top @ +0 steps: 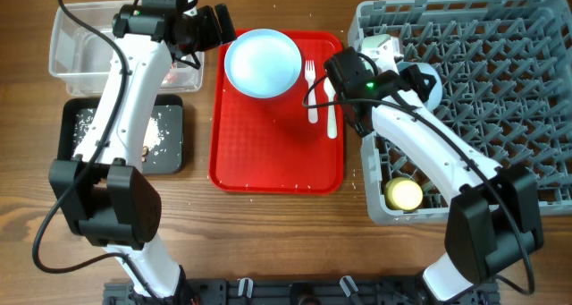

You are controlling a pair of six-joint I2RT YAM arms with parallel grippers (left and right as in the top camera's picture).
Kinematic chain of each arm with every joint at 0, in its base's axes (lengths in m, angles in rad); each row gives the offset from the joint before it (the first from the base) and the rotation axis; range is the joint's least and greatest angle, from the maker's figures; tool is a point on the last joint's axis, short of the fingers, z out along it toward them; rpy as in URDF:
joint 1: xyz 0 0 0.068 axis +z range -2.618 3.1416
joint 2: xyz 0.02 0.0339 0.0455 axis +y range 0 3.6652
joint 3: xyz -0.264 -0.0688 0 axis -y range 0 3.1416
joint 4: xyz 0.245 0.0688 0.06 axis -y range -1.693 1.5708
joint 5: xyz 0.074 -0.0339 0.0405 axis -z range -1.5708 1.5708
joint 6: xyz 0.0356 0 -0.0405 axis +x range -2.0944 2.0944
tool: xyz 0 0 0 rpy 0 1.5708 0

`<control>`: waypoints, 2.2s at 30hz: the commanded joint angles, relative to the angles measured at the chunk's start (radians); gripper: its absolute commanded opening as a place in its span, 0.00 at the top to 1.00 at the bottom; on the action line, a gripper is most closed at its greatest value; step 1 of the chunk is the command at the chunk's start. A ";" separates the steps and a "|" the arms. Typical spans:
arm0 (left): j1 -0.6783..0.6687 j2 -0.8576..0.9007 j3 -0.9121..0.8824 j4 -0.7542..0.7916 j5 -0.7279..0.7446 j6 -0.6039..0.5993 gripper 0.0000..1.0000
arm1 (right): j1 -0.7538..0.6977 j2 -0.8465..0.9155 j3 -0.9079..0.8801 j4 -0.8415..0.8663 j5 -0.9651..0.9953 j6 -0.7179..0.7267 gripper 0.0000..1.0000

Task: Sort waste into correct bins and load items into the dishwasher rack
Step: 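Place the light blue bowl in the rack beside the green bowl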

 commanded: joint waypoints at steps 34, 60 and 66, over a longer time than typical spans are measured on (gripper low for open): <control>-0.001 -0.011 0.014 0.003 -0.002 -0.006 0.00 | 0.164 -0.026 -0.064 -0.003 -0.251 -0.043 0.13; -0.001 -0.011 0.014 0.003 -0.002 -0.006 0.00 | -0.554 -0.179 -0.021 0.143 -1.244 0.443 0.47; -0.001 -0.011 0.014 0.003 -0.002 -0.005 0.00 | -0.554 -0.107 -0.021 0.126 -1.243 0.443 0.67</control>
